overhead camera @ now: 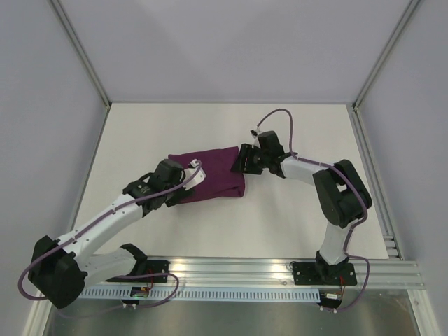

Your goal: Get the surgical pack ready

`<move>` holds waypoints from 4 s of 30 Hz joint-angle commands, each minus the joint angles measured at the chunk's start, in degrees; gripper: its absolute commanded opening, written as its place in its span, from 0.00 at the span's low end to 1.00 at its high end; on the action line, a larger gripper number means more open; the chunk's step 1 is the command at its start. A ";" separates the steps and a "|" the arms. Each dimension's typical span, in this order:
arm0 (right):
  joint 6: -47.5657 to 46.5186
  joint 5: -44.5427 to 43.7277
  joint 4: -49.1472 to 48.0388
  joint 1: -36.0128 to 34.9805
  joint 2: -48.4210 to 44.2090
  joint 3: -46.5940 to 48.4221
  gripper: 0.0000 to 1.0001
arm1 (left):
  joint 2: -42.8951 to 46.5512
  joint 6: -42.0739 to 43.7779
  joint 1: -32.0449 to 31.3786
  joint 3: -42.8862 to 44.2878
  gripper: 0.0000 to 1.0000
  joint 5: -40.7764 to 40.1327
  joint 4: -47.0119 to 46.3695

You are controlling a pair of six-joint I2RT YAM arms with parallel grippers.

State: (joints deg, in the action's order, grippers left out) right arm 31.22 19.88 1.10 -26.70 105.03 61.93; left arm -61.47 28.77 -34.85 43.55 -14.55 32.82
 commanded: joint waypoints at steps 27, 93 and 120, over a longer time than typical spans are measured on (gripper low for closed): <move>10.17 1.66 -13.58 7.36 -11.60 -20.08 0.00 | 2.06 -5.57 10.59 -0.31 0.70 -8.30 -3.46; -21.91 -11.18 36.87 49.02 40.69 82.74 0.09 | -7.87 -2.85 12.53 -2.07 0.71 -15.07 -6.36; -6.89 -20.86 23.95 44.36 9.92 32.56 0.01 | -5.50 -3.37 12.53 -2.42 0.72 -12.88 -5.57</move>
State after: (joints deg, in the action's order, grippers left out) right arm 17.69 -1.98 27.92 16.71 112.40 99.39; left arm -68.88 24.99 -22.68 41.36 -28.25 27.62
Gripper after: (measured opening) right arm 0.048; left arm 0.714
